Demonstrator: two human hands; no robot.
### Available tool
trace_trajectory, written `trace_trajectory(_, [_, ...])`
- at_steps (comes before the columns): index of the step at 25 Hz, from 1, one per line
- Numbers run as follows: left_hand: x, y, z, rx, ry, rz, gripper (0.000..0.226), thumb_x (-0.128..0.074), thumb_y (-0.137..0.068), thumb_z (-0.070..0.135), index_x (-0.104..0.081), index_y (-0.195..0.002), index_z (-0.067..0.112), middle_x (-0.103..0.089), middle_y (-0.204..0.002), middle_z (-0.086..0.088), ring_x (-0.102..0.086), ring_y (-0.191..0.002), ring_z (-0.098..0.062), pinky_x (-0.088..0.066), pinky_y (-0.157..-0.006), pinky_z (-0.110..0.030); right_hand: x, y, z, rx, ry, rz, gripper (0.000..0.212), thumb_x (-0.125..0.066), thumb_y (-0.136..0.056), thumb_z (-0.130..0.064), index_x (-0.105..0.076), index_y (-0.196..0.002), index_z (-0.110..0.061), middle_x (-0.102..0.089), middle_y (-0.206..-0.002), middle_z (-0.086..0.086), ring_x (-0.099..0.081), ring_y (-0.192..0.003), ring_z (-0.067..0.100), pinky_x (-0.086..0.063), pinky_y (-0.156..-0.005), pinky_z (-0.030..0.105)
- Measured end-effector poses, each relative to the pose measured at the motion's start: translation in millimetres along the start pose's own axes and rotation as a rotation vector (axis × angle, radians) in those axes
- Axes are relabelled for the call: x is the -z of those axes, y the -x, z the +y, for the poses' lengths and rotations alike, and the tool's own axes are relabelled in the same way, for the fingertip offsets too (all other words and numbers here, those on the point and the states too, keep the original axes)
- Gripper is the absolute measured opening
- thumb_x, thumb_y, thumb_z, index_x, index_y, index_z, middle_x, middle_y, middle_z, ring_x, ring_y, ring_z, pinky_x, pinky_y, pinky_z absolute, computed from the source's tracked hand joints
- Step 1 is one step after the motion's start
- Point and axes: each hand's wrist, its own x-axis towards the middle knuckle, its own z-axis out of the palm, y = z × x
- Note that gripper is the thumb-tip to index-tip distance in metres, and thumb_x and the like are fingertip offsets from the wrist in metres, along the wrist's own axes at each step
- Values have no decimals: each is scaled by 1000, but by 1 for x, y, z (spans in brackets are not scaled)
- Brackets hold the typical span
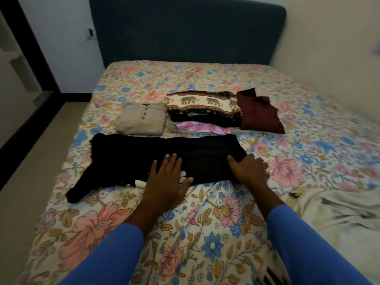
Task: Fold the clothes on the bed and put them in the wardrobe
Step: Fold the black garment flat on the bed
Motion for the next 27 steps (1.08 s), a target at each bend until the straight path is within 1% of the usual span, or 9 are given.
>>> trace_trajectory(4, [-18, 7, -2, -10, -39, 110, 81, -11, -99, 71, -14, -165, 24, -5, -173, 2, 2, -159, -16, 2, -128, -48, 9, -42, -19, 64, -63, -76, 85, -57, -85, -80, -58, -127, -7, -64, -123, 15, -63, -112, 35, -49, -83, 38])
trace_trajectory(8, [-23, 3, -1, -16, 3, 149, 79, -14, -99, 70, -24, -163, 24, -15, -172, 1, -5, -159, -16, -1, -128, -48, 7, -73, -31, -88, -593, -201, 73, -91, -75, -30, -55, -131, 0, -67, -120, 21, -68, -104, 37, -60, -88, 48])
trace_trajectory(10, [-16, 8, -1, -31, 36, 137, 79, -12, -98, 71, -30, -160, 25, -18, -171, 0, -4, -159, -16, 1, -128, -49, 14, -65, -42, -125, -838, -196, 57, -89, -74, -12, -63, -124, 1, -70, -111, 22, -71, -97, 38, -61, -88, 53])
trace_trajectory(12, [4, 15, -15, -85, -41, 222, 78, -18, -98, 72, -42, -155, 24, -26, -169, -5, -12, -159, -22, 0, -127, -54, 24, -47, -65, -44, -899, -133, 24, -82, -78, -5, -71, -98, -8, -73, -97, 17, -73, -89, 35, -62, -87, 52])
trace_trajectory(14, [20, 25, -44, -154, -185, 325, 75, -27, -98, 71, -51, -149, 21, -34, -165, -9, -20, -157, -28, -3, -126, -59, 27, -22, -93, 124, -851, -92, 13, -78, -81, -6, -71, -87, -16, -74, -90, 12, -73, -86, 32, -63, -84, 48])
trace_trajectory(17, [33, 48, -103, -123, -140, 379, 73, -33, -97, 68, -54, -146, 19, -38, -163, -9, -22, -156, -27, -9, -125, -58, 7, 29, -141, 381, -640, -105, 22, -78, -83, -20, -75, -105, -14, -73, -91, 3, -72, -85, 24, -59, -76, 38])
trace_trajectory(22, [24, 55, -140, 45, -59, -12, 88, -12, -92, 74, -26, -162, 22, -16, -172, -2, -4, -160, -21, 0, -126, -54, -76, 106, -199, 498, -215, -142, 26, -73, -80, -33, -68, -96, -14, -69, -94, 7, -70, -91, 29, -52, -68, 34])
trace_trajectory(25, [39, 50, -146, -11, 7, -64, 76, -37, -99, 65, -26, -161, 22, -15, -171, -2, -6, -159, -23, -4, -125, -56, -104, 135, -204, 552, -416, -303, 43, -76, -87, -47, -71, -118, -18, -74, -100, 0, -72, -94, 18, -61, -85, 42])
trace_trajectory(27, [51, 51, -150, -11, 25, -16, 67, -49, -93, 60, -42, -149, 24, -35, -161, -4, -28, -151, -25, -20, -121, -54, -102, 142, -190, 541, -661, -170, 33, -70, -93, -47, -74, -114, -22, -74, -93, -6, -73, -86, 13, -62, -82, 43])
